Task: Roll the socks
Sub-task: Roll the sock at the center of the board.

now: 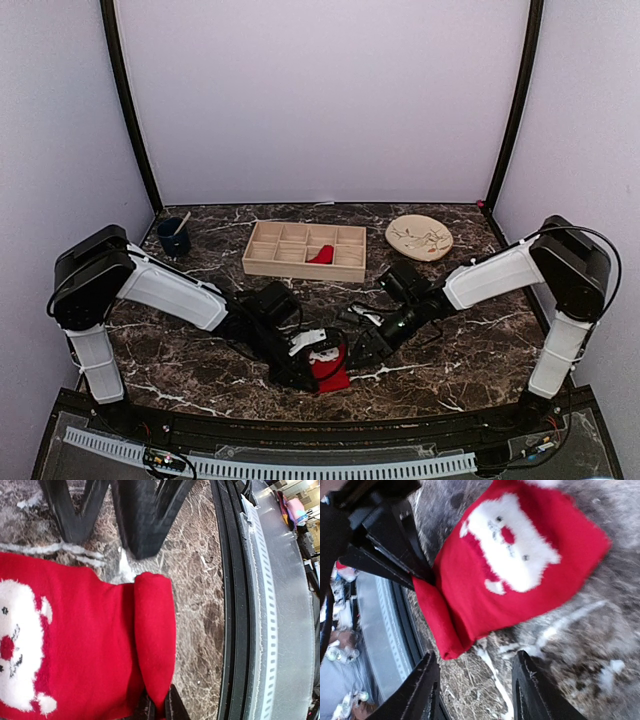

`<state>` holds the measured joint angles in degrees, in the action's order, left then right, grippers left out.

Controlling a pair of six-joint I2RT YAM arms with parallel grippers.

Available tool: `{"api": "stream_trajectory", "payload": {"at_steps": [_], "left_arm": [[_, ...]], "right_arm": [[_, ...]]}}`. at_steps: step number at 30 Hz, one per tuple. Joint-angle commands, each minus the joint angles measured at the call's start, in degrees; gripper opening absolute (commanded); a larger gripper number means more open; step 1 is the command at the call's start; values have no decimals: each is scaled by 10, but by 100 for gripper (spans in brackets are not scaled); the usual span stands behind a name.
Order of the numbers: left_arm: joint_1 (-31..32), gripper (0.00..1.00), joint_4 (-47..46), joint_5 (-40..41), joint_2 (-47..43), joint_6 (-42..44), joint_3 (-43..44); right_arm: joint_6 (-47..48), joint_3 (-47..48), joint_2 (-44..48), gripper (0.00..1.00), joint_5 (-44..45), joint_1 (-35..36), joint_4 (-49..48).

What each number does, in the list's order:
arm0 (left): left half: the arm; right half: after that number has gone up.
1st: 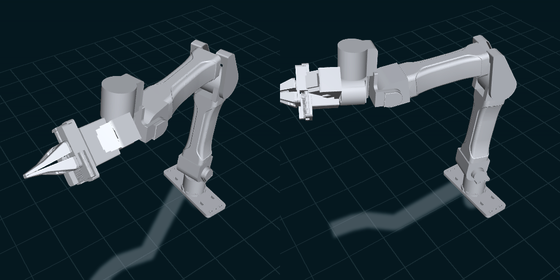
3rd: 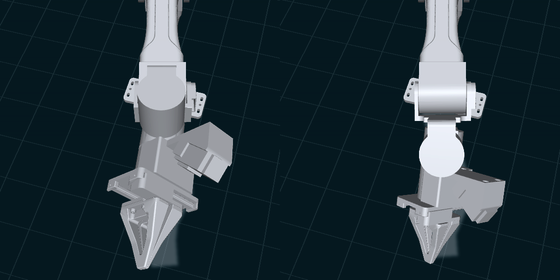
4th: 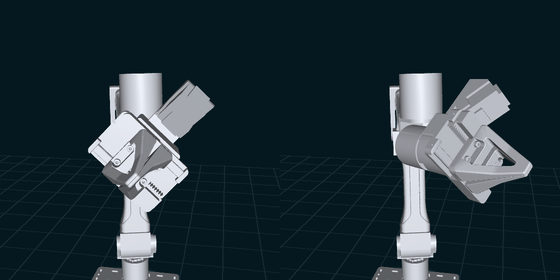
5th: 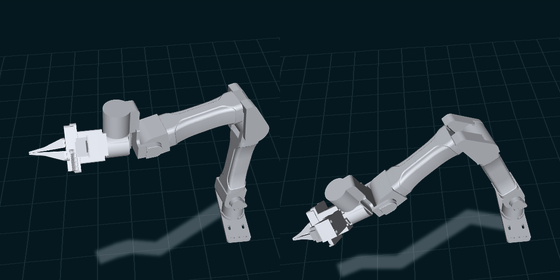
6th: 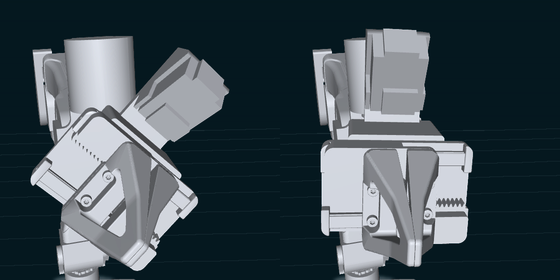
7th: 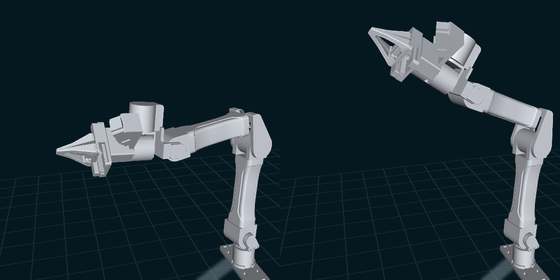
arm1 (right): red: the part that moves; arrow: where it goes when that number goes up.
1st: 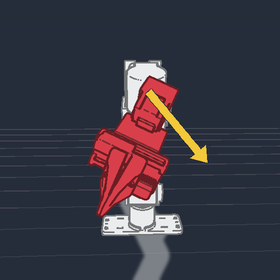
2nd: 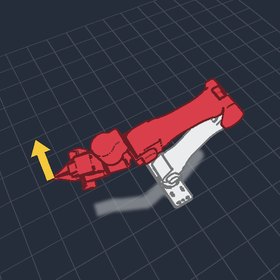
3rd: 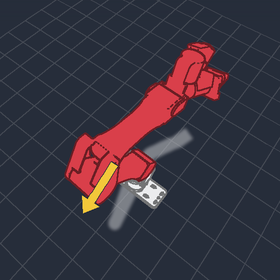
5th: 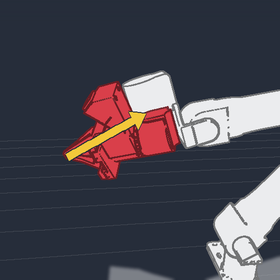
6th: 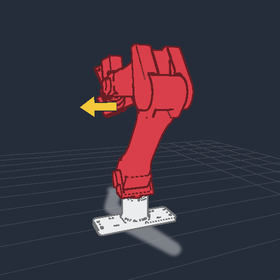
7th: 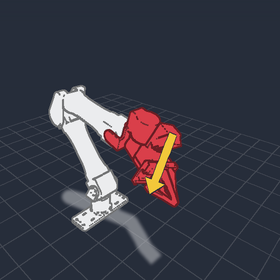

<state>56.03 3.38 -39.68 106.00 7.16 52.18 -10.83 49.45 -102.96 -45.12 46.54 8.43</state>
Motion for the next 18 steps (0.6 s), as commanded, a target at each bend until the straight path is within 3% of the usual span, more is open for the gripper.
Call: {"api": "stream_trajectory", "payload": {"at_steps": [1,11,18], "left_arm": [[-11,4,56,-43,20,-1,-12],[-27,4,101,-114,68,8,17],[-38,4,129,-141,93,8,29]], "right_arm": [[2,-28,48,47,57,-3,-34],[18,-68,127,47,189,41,-49],[46,-69,157,46,285,120,-33]]}}
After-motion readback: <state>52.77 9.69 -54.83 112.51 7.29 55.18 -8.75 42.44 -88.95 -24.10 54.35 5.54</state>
